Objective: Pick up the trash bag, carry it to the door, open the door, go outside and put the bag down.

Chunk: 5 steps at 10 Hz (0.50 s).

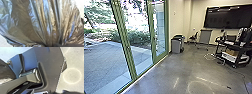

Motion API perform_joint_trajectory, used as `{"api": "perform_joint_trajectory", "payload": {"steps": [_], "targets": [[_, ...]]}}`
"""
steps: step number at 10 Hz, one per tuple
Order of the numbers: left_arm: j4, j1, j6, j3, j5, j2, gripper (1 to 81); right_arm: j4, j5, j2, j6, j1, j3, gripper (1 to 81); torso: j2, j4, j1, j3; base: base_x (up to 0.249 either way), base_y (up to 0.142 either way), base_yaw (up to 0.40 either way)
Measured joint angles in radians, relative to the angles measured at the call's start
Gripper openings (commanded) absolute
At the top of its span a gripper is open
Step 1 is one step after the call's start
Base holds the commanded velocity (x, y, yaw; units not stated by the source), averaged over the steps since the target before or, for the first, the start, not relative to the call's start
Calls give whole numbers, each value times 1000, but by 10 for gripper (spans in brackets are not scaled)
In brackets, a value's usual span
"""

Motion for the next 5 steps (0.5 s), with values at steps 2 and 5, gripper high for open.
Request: {"api": "perform_joint_trajectory", "payload": {"steps": [2,5], "targets": [[0,0,0,0,0,0,10,0,0,0,0,-1,0,811,0,0,0,0,199,0,0],[0,0,0,0,0,0,10,0,1,0,0,-3,0,811,0,0,0,0,199,0,0]]}}
